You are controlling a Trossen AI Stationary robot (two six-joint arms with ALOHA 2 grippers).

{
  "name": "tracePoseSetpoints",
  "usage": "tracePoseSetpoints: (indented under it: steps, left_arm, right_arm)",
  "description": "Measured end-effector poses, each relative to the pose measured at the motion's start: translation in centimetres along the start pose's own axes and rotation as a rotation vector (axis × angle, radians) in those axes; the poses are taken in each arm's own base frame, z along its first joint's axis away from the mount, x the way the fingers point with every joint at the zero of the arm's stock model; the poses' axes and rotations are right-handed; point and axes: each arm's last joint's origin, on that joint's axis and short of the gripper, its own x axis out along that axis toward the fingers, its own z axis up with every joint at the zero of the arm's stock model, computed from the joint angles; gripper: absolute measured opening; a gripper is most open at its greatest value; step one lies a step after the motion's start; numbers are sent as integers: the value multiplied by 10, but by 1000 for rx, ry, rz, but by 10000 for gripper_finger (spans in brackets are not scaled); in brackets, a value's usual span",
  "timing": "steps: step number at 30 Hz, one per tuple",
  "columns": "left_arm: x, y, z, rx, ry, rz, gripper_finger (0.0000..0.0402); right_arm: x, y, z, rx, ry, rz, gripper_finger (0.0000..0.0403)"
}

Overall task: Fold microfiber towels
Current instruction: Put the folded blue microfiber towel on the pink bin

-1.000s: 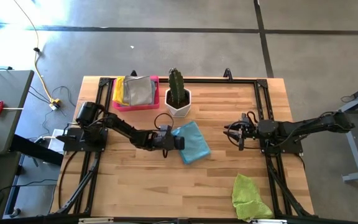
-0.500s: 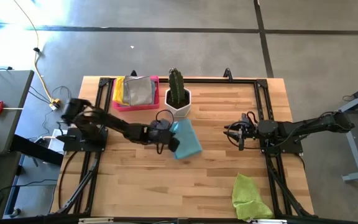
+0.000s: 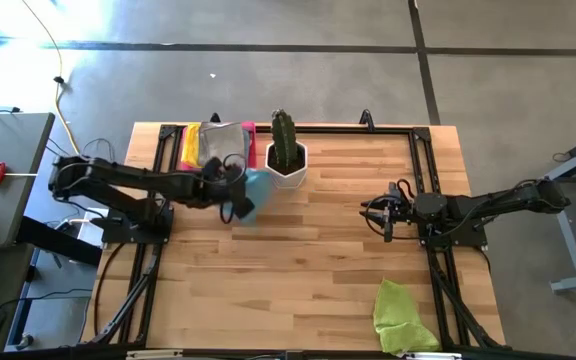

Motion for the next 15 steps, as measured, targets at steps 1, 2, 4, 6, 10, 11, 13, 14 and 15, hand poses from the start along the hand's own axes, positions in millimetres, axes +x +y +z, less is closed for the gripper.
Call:
tracePoseSetpoints:
  steps: [1,2,4,6,10,11,13,14,15]
  left_arm:
    - [2,5,2,4,1,17,1]
    - [6,11,4,10,7,41,1]
    - [12,21,7,27,17,86,1]
    - [18,32,9,25,34,121,1]
    - [28,52,15,7,44,191,1]
    - [30,56,16,4,37,214,1]
    - [33,65,21,-2,19,253,1]
    - [35,69,23,-8,9,270,1]
    - [37,73,25,-15,-2,284,1]
  right_arm:
    - [0,0,0,0,1,-1,133]
    - [0,0,0,-1,3,-1,133]
    - [0,0,0,-1,3,-1,133]
    - [0,0,0,-1,4,-1,133]
    - [0,0,-1,-2,7,-3,133]
    - [0,0,-1,-2,8,-3,133]
    - [0,0,-1,-3,10,-4,133]
    - [0,0,-1,-3,10,-3,133]
    - [0,0,-1,-3,10,-4,133]
